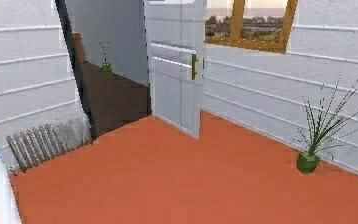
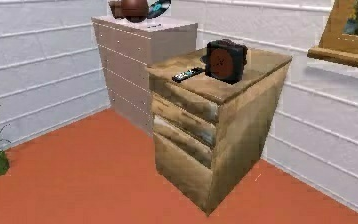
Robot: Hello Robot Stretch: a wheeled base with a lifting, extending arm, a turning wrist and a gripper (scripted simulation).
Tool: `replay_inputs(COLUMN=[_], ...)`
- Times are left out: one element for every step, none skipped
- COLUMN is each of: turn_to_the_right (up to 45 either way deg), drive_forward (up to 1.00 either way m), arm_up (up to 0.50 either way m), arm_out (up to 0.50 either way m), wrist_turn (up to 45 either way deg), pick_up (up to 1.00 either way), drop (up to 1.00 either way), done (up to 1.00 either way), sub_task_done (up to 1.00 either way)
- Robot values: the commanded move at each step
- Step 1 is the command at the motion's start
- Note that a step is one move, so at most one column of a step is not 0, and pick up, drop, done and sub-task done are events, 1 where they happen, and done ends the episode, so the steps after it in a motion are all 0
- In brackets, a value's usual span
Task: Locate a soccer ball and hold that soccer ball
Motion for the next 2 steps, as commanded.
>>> replay_inputs(turn_to_the_right=[9.0,0.0], drive_forward=[0.00,0.20], arm_up=[0.00,0.00], arm_out=[0.00,0.00], wrist_turn=[0.0,0.0], pick_up=[0.00,0.00], drop=[0.00,0.00], done=[0.00,0.00], sub_task_done=[0.00,0.00])
